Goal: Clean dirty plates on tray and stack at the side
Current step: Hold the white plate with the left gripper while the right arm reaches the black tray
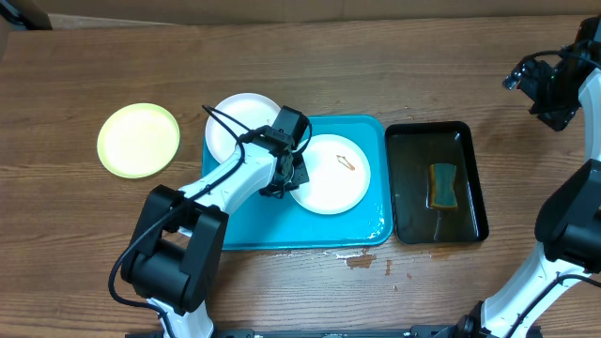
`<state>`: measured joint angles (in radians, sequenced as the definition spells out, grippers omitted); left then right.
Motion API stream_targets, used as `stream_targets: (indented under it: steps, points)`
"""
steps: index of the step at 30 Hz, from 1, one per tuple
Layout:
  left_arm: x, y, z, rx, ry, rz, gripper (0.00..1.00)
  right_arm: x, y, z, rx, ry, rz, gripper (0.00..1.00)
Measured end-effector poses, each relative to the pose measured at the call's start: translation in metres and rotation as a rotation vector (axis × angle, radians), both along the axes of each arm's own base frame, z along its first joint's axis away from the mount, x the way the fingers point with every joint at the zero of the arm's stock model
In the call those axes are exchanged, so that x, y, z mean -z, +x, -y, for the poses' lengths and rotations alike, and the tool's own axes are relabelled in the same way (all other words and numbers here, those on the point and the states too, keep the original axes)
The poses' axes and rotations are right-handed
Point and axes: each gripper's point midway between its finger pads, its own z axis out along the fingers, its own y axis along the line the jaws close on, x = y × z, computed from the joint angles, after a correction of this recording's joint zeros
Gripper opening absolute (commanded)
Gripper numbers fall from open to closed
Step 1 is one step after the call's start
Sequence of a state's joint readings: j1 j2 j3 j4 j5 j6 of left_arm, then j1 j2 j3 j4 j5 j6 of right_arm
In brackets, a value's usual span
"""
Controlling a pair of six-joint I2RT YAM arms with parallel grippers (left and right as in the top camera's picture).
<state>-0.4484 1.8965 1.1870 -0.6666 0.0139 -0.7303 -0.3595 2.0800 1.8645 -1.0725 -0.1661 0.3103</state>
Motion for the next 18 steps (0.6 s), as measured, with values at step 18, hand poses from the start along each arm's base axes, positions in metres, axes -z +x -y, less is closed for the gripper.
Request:
stream_targets:
  steps: [18]
  points:
    - [0.001, 0.002, -0.003, 0.014, 0.007, 0.003, 0.28, -0.032, -0.059, -0.078, -0.193, 0.349, -0.104, 0.73]
